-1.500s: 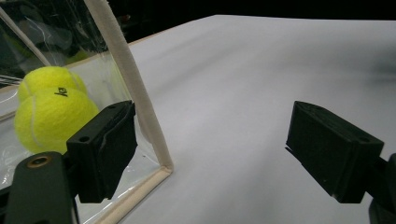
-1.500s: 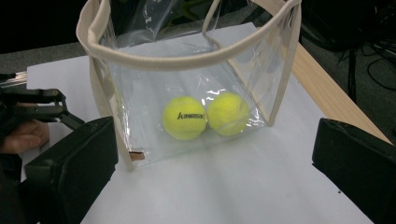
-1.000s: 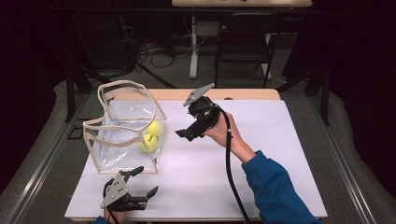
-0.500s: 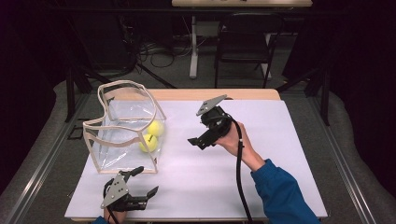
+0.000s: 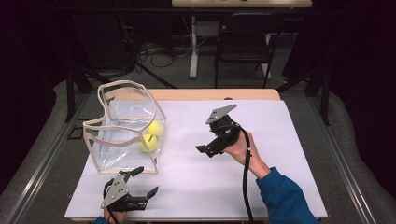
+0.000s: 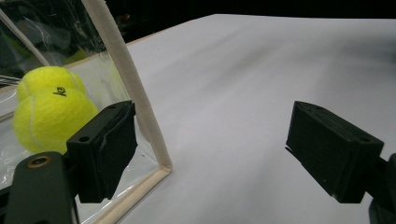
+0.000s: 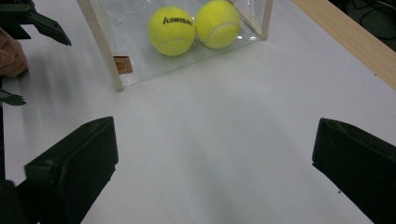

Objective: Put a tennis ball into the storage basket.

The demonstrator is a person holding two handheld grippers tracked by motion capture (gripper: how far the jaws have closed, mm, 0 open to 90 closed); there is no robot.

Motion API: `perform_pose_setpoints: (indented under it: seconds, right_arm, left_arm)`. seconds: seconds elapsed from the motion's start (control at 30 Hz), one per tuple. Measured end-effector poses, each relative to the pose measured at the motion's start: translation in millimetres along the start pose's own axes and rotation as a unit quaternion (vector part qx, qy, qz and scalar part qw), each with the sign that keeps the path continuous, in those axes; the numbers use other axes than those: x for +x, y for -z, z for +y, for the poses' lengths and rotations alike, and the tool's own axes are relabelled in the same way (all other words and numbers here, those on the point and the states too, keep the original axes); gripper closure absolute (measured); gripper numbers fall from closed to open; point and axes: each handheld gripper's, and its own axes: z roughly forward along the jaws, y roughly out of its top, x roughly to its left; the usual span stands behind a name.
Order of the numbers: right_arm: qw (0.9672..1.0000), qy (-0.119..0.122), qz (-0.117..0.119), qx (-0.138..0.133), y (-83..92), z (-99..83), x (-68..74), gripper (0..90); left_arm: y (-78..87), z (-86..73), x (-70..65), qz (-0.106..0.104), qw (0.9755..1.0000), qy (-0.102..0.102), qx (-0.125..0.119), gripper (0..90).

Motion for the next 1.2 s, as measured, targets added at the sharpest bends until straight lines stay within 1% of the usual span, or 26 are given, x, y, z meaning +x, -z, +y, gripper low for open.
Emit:
perform_pose_setpoints:
  seconds: [0.27,0.57,0.7,0.93,1.2]
  right_arm:
    - [1.0000,-0.003,-0.005,0.005,2.2,-19.5,3.3,0.0]
    - [0.9998,-0.016,-0.010,0.011,2.9,-49.2,6.0,0.0]
    - [0.9995,-0.017,-0.015,0.019,1.8,-62.5,6.8,0.0]
    - [0.9992,-0.024,-0.022,0.022,3.7,-82.5,7.4,0.0]
    - [0.9989,-0.035,-0.025,0.017,8.4,-100.3,8.5,0.0]
  left_arm:
    - [0.2,0.0,-0.1,0.000,1.0000,0.000,0.000,15.9]
    - [0.2,0.1,-0.2,0.001,1.0000,0.000,0.001,15.9]
    - [0.4,0.1,-0.1,0.002,1.0000,0.000,0.001,15.9]
    - [0.4,0.1,-0.2,0.002,1.0000,0.000,0.001,15.9]
    - [0.3,0.1,-0.4,0.003,1.0000,0.000,0.001,15.9]
